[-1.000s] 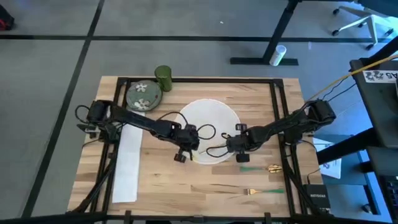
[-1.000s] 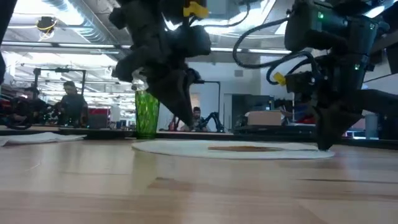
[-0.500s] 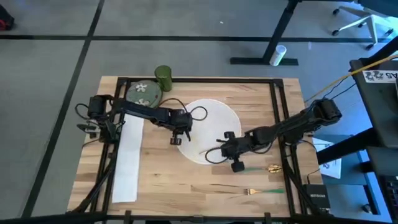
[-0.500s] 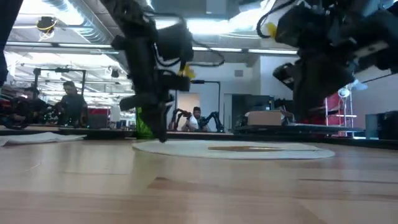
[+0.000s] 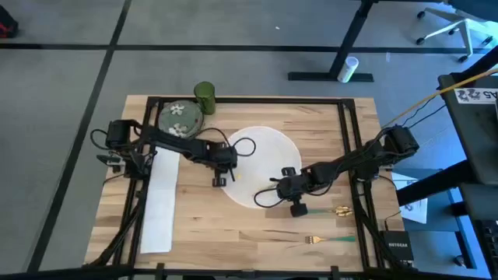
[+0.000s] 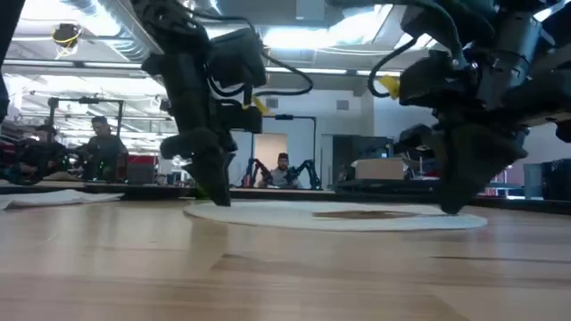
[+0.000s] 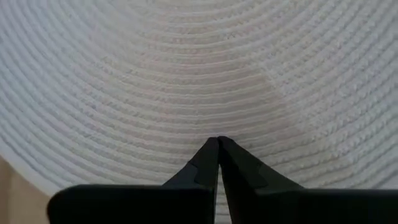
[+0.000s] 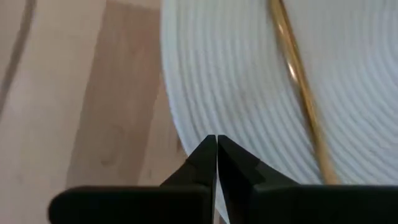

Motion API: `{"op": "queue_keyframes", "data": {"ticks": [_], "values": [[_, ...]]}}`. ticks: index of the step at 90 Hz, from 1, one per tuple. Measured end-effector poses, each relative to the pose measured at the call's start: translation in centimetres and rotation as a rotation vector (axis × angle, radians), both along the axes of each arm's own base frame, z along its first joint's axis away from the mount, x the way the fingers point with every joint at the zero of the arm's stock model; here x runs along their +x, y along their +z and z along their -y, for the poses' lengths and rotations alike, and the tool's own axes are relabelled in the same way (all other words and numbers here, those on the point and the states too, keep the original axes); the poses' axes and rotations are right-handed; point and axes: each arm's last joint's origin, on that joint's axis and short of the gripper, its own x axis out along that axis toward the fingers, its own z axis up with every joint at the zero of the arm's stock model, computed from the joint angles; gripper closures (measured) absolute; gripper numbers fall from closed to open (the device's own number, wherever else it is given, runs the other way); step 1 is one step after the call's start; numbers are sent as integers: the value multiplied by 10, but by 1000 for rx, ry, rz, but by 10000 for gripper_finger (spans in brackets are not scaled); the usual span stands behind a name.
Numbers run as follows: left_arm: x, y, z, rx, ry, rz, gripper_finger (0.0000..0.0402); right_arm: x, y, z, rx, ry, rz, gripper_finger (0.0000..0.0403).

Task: Set table place
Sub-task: Adjust the white table mat on the table

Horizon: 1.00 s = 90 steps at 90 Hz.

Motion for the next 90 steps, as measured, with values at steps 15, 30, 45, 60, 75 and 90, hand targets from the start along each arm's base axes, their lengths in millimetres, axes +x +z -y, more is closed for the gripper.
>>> {"op": "queue_keyframes", "data": {"ticks": [15, 30, 45, 60, 75, 90], "values": [[0, 0, 18, -29, -10, 3, 402, -5, -2, 3, -37, -28, -54, 403], [0, 0, 31, -48, -3, 25, 402, -10, -4, 5, -80, -55, -103, 403], [3, 1, 41, -83, 13, 74, 402, -12, -4, 6, -93, -63, -122, 403], [7, 2, 52, -105, 0, 122, 402, -14, -4, 7, -131, -72, -138, 403], [10, 4, 58, -120, -16, 172, 402, -14, -4, 13, -150, -94, -144, 403], [14, 5, 57, -117, -34, 210, 401, -12, -4, 23, -177, -100, -144, 403]]}}
